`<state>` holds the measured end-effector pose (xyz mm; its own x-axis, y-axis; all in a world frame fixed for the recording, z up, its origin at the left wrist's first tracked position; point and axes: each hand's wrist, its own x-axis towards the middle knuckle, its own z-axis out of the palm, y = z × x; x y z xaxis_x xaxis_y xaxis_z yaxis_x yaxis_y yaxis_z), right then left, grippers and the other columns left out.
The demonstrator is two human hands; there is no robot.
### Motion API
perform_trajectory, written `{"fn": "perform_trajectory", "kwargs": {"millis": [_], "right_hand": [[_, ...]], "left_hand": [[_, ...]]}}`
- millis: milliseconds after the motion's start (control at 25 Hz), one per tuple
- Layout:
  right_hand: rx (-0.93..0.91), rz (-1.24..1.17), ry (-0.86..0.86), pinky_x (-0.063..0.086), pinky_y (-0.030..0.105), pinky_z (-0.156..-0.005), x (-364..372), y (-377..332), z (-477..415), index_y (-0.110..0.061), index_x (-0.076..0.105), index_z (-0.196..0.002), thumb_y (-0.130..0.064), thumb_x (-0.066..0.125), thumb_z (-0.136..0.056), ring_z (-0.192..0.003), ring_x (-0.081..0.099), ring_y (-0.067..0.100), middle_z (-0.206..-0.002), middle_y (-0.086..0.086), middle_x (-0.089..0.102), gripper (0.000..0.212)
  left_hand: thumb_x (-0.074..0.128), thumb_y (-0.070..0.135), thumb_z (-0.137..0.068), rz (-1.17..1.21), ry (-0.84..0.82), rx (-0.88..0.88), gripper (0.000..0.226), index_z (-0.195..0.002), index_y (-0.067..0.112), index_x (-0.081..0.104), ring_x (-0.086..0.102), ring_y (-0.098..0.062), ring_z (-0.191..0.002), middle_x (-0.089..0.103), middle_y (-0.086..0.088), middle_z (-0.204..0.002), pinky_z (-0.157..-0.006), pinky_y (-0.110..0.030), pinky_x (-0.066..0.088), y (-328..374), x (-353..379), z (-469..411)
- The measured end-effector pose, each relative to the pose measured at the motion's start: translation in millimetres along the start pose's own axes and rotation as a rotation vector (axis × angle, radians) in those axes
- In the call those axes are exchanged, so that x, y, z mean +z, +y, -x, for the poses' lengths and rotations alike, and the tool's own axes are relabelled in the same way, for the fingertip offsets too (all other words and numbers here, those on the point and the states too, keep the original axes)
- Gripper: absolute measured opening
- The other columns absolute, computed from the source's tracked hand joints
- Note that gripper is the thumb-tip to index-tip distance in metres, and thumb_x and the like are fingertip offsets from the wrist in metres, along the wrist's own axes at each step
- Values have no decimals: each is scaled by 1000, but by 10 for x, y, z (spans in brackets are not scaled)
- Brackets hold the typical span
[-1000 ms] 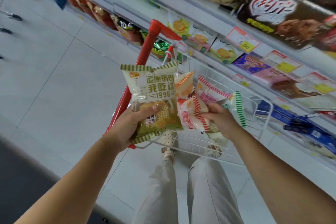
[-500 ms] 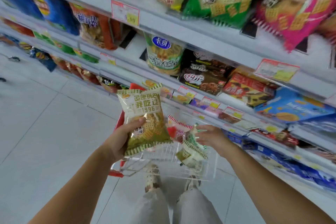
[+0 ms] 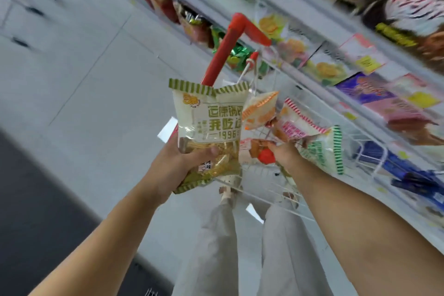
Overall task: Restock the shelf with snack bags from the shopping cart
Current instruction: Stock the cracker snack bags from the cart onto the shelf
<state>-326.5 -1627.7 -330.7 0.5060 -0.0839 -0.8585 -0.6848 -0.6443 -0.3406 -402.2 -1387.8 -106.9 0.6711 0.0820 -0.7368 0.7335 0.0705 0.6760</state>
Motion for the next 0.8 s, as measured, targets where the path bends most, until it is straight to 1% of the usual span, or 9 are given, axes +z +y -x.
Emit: {"fn": "perform_trajectory", "kwargs": {"millis": [120, 240, 320, 400, 480, 560, 640, 680, 800], "right_hand": [[390, -264, -41, 55, 46, -89, 164, 74, -129, -1, 48, -127, -36, 60, -94, -110, 60, 38, -124, 18, 56, 50], [480, -492, 82, 60, 43, -76, 167, 62, -63, 7, 49, -125, -11, 58, -95, -100, 65, 39, -121, 26, 59, 36], [462, -621, 96, 61, 44, -67, 37, -33, 103, 5, 49, -124, -2, 53, -95, -100, 65, 39, -115, 25, 60, 30], [375, -615, 89, 61, 41, -68, -213, -166, 403, 3, 52, -121, -4, 58, -93, -99, 66, 35, -110, 18, 61, 29], [245, -582, 119, 59, 41, -78, -556, -269, 832, 0, 56, -109, -6, 65, -88, -87, 69, 29, -104, 12, 65, 23], [91, -644, 148, 58, 41, -79, -878, -327, 1360, -4, 60, -93, -8, 65, -90, -75, 71, 26, -90, 7, 68, 7], [-95, -625, 212, 56, 41, -78, -1146, -416, 1925, -9, 62, -83, -15, 64, -92, -76, 72, 26, -82, 3, 70, 11], [-187, -585, 256, 55, 40, -77, -1255, -487, 2225, -11, 62, -79, -18, 64, -91, -77, 71, 24, -79, 2, 69, 14], [-392, -528, 367, 38, 23, -60, -1472, -716, 2996, -10, 53, -71, -16, 62, -93, -63, 52, 11, -60, -9, 53, 24]], "left_hand": [[84, 37, -61, 22, 38, -11, 68, -124, 29, 59, 70, -20, -105, 72, 6, -116, -97, -47, 51, -70, 49, -87], [83, 39, -60, 45, 54, -19, 69, -125, 27, 59, 70, -20, -105, 72, 6, -116, -96, -46, 52, -40, 94, -122], [81, 32, -66, 81, 39, -31, 62, -124, 25, 61, 70, -23, -105, 72, 3, -117, -97, -49, 51, -1, 112, -125], [80, 30, -69, 130, 7, -52, 61, -126, 23, 61, 68, -27, -108, 71, -1, -120, -99, -51, 49, 51, 118, -83], [80, 31, -66, 198, -27, -59, 68, -130, 21, 58, 67, -31, -110, 69, -5, -122, -95, -49, 52, 165, 137, 28], [80, 30, -68, 281, -61, -63, 71, -133, 19, 54, 68, -34, -107, 69, -9, -123, -80, -42, 59, 348, 171, 149], [79, 26, -73, 415, -118, -74, 66, -133, 13, 54, 72, -33, -94, 69, -14, -118, -62, -36, 60, 615, 259, 320], [84, 28, -68, 488, -161, -77, 73, -132, 10, 55, 73, -32, -87, 70, -17, -114, -58, -37, 60, 768, 314, 407], [96, 43, -39, 617, -270, -20, 99, -127, 15, 61, 71, -36, -91, 70, -18, -111, -73, -55, 58, 1263, 476, 592]]}}
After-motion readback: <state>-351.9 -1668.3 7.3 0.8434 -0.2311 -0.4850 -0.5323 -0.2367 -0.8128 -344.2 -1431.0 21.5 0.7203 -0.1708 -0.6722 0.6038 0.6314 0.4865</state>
